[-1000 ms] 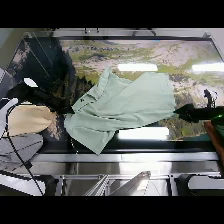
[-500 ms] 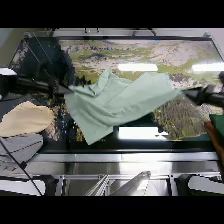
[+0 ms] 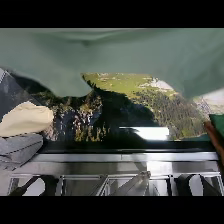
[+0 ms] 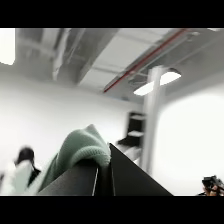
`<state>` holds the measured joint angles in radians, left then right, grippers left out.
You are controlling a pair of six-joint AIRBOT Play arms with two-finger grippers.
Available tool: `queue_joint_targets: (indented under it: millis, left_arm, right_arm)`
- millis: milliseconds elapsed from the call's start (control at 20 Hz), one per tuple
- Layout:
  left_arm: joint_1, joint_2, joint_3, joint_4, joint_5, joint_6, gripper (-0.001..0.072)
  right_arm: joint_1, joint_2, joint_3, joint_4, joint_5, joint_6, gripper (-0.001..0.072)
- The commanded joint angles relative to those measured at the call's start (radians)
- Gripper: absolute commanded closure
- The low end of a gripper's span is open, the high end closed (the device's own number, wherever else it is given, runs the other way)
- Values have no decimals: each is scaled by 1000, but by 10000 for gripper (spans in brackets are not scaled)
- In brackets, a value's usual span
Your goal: Fold the shirts.
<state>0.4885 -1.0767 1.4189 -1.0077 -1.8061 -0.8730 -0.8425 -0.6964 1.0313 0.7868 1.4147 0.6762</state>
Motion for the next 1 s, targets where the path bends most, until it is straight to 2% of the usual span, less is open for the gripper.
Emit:
queue_joint_targets:
  millis: [0,50,100,200,300,350,550,650,750,800,850,900,950]
  left_arm:
    - [196,153,2,-149,62,-82,691]
    - [270,162,2,-76,72,-129,691]
    - [347,164,0,55,84,-158,691]
    - [401,164,-37,390,166,-161,683]
    - [319,134,-104,674,273,-143,681]
    - [233,90,-136,782,312,-106,681]
    - [-92,-180,-263,1058,528,-7,681]
    - [-179,-387,-258,1166,622,42,682]
    - [-201,-587,-198,1205,625,64,679]
    - [-194,-691,-143,1184,602,63,657]
    - [-180,-786,-79,1130,559,61,465]
    - [-161,-859,-18,1054,501,61,429]
    - [-134,-915,37,977,441,60,429]
  right_arm:
    - [-21,106,16,147,-117,-43,696]
    - [-19,106,20,75,-118,-26,696]
    - [-12,106,20,-59,-132,10,696]
    - [60,101,19,-454,-211,98,696]
    - [220,66,-6,-778,-349,124,696]
    - [320,31,-36,-873,-431,124,696]
    - [614,-219,-138,-1106,-692,117,696]
    - [659,-404,-143,-1146,-777,117,696]
    - [655,-586,-138,-1143,-825,117,693]
    - [649,-665,-127,-1142,-839,117,628]
    - [636,-735,-109,-1143,-833,117,476]
    - [618,-783,-91,-1143,-818,117,360]
    - [593,-806,-78,-1143,-796,117,280]
